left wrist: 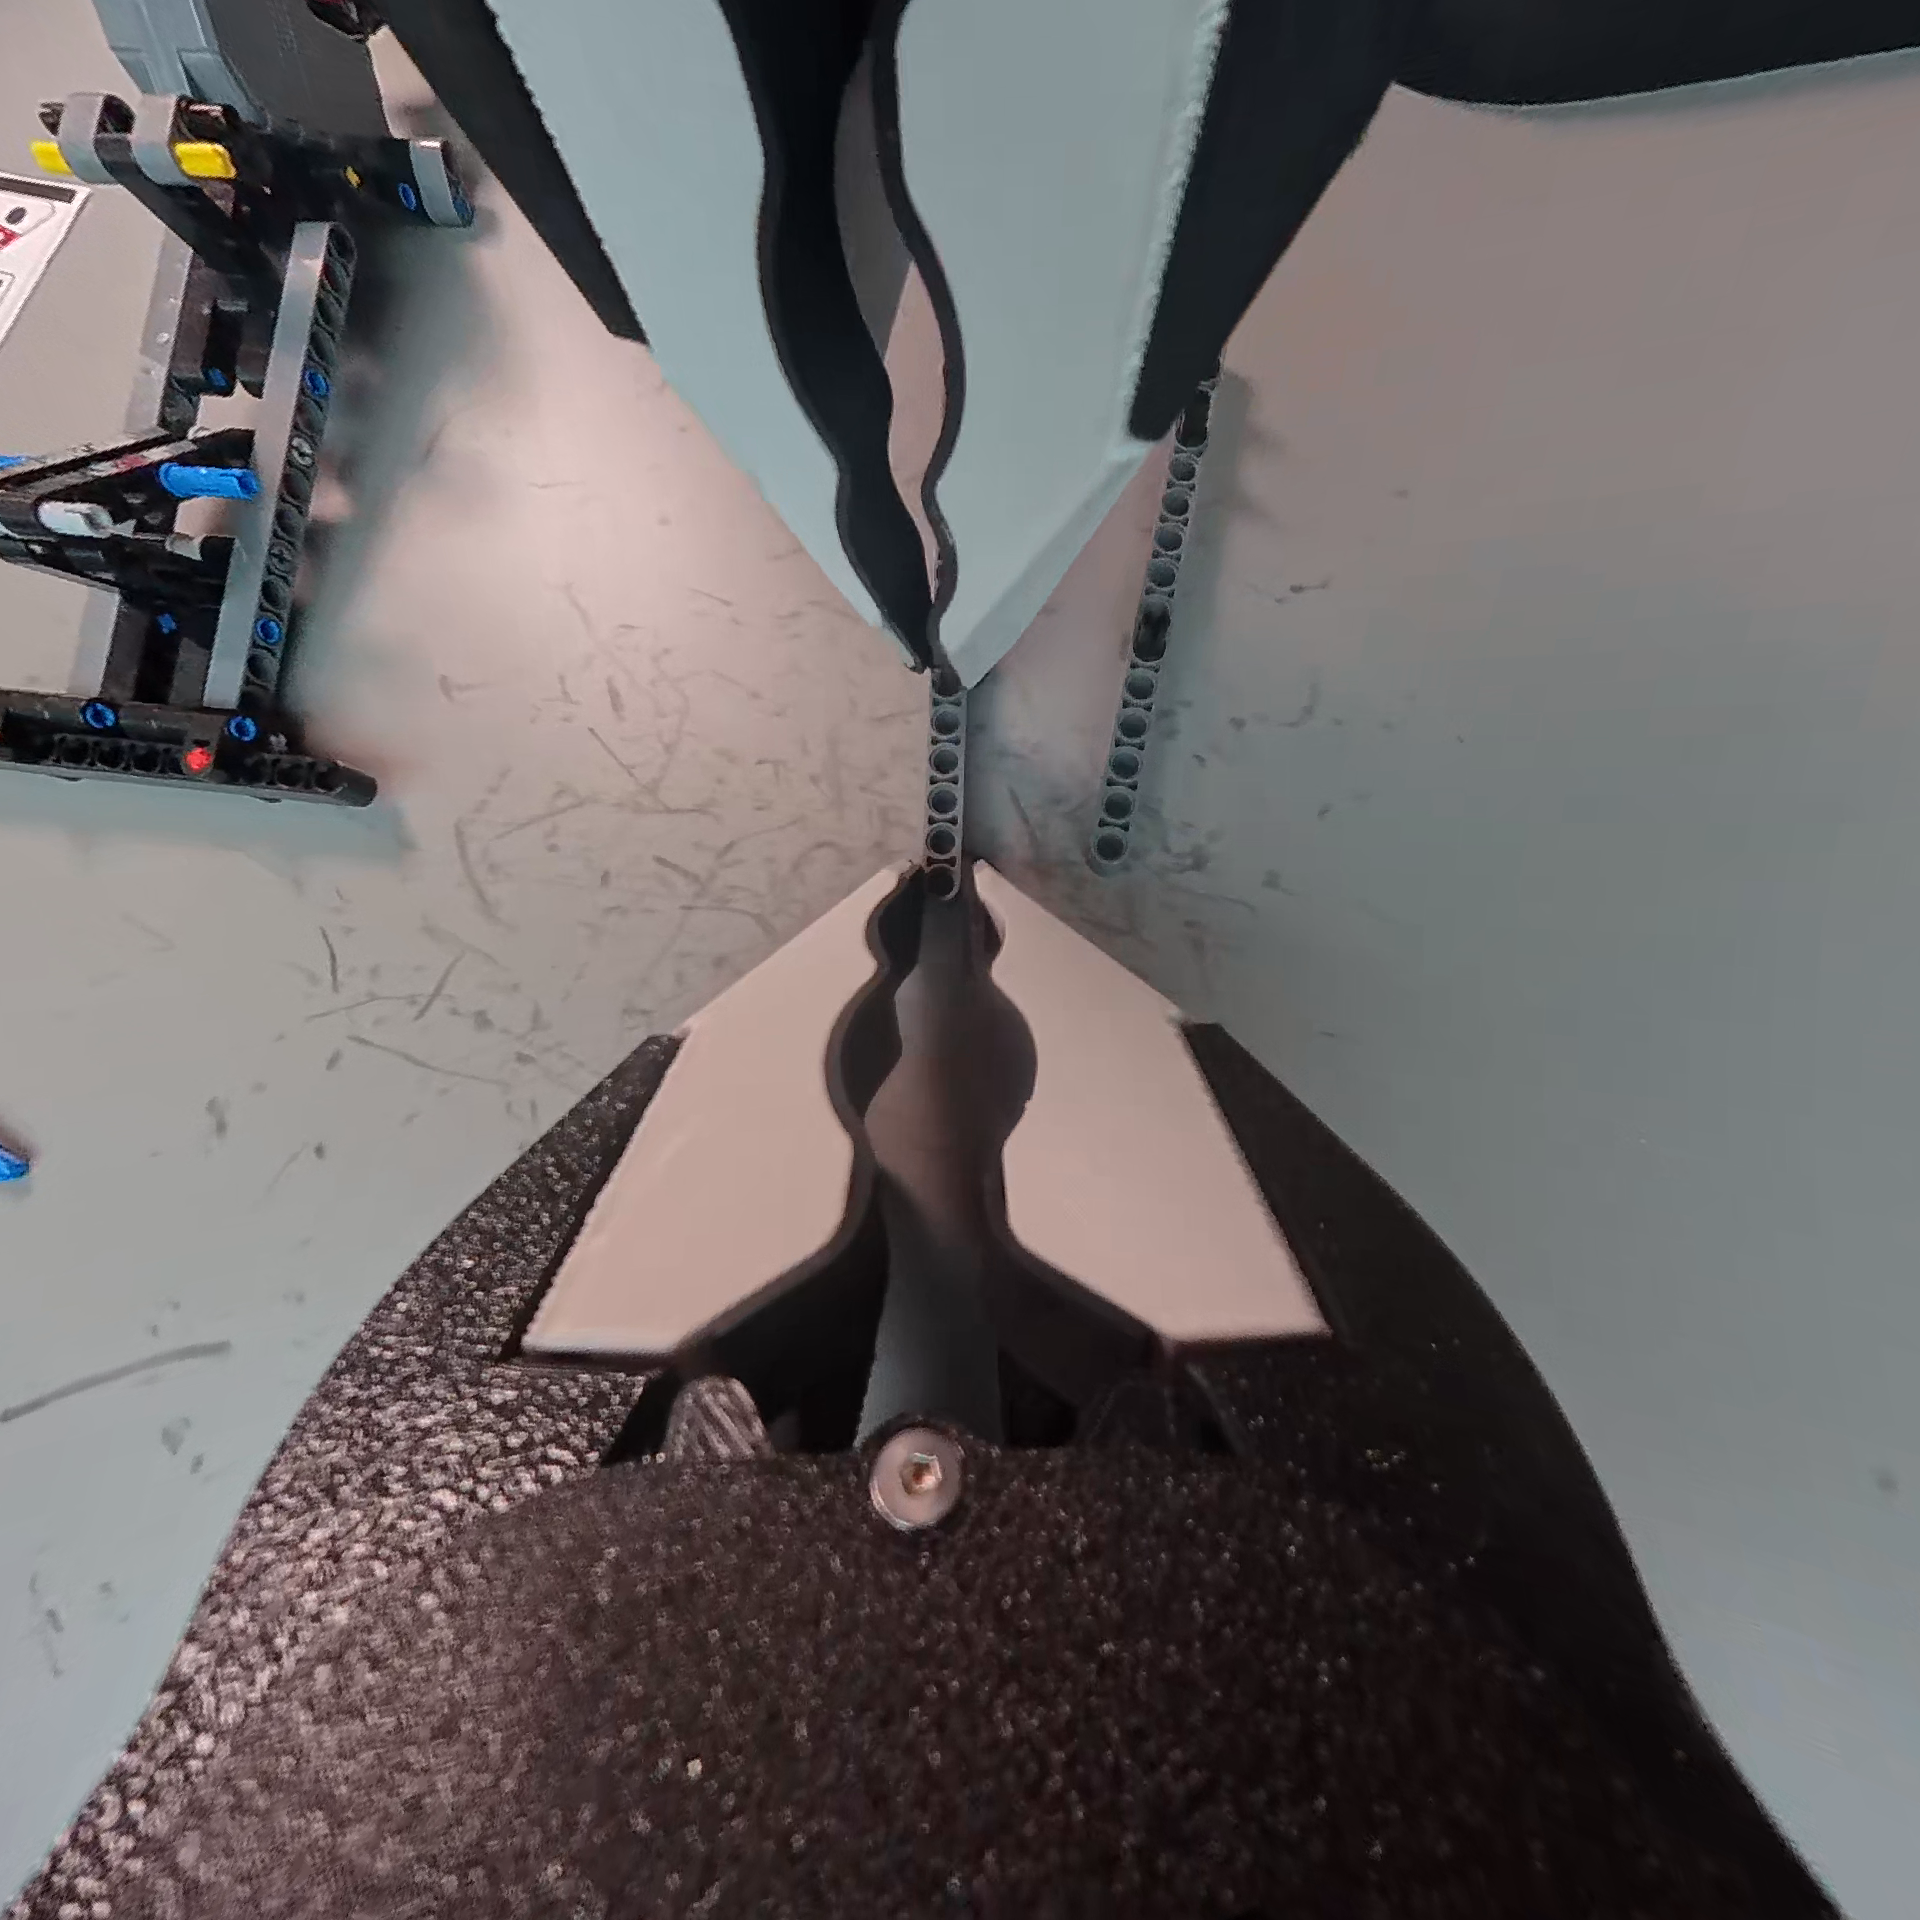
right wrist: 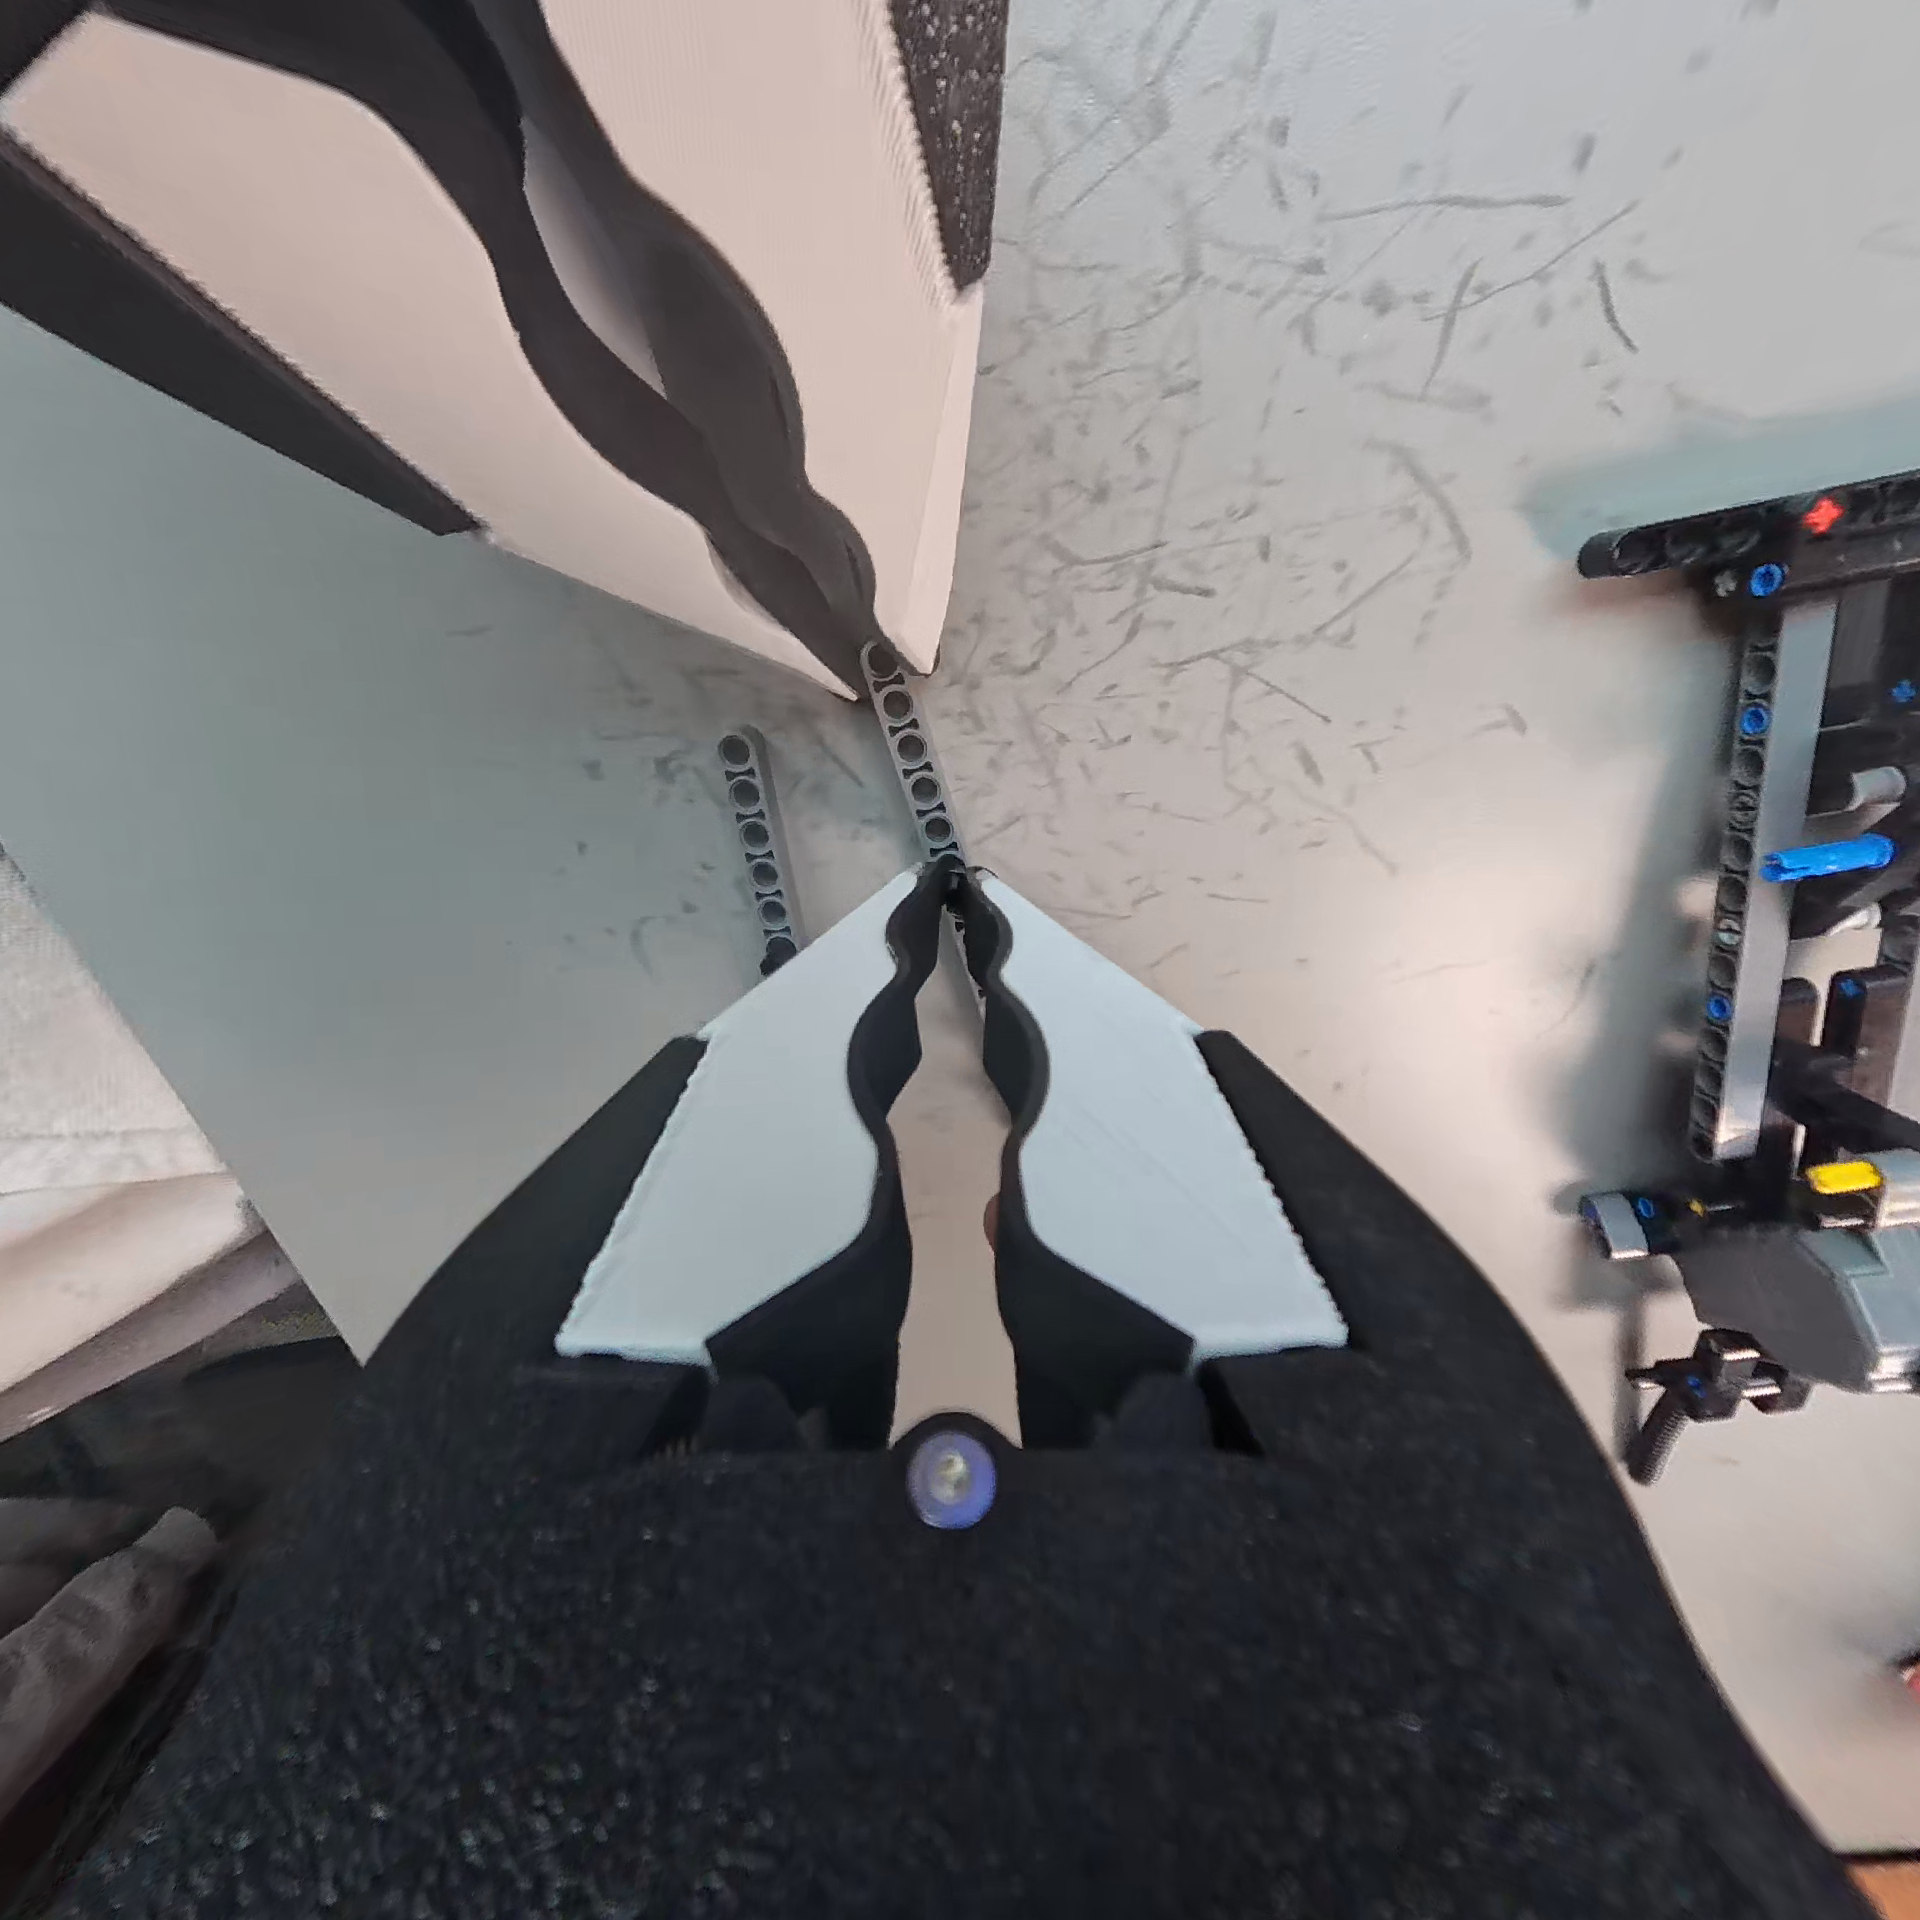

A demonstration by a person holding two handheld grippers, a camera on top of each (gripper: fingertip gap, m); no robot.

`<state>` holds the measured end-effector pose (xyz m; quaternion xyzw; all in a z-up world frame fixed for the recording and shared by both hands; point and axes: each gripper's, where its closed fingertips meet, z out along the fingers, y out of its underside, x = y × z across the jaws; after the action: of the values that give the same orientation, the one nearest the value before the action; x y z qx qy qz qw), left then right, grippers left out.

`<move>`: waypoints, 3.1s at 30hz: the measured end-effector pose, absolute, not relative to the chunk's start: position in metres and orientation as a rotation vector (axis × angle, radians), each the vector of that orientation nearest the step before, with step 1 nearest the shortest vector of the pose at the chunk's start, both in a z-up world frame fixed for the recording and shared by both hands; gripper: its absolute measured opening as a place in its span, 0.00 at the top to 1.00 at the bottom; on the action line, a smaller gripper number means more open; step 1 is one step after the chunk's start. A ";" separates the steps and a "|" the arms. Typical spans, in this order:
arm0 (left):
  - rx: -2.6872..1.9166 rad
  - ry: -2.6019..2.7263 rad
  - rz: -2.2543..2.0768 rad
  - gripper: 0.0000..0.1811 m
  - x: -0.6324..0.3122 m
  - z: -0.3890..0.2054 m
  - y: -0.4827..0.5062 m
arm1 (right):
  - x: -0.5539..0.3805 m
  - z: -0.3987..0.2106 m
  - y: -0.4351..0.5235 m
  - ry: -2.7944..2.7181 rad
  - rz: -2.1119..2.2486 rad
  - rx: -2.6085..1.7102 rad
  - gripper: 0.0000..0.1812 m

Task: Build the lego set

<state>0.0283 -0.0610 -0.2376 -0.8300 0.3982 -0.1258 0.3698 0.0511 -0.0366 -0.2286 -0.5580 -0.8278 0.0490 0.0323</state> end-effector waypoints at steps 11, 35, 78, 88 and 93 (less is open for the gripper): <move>-2.104 1.042 -0.281 0.95 0.029 -0.237 -0.061 | 0.046 -0.232 -0.042 -2.631 0.249 -1.543 0.98; -2.108 1.029 -0.290 0.95 0.029 -0.237 -0.061 | 0.040 -0.221 -0.041 -2.250 0.765 -1.546 0.98; -2.118 1.015 -0.303 0.95 0.028 -0.238 -0.061 | 0.048 -0.227 -0.038 -2.635 0.407 -1.121 0.98; -2.134 0.987 -0.305 0.95 0.026 -0.238 -0.060 | 0.049 -0.227 -0.039 -2.573 0.647 -1.278 0.98; -2.132 0.984 -0.292 0.95 0.026 -0.238 -0.059 | 0.047 -0.229 -0.039 -2.577 0.662 -1.257 0.98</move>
<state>0.0256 -0.0594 -0.2377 -0.8341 0.3850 -0.1143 0.3782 0.0475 -0.0394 -0.2289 -0.4251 -0.8714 0.2238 0.0993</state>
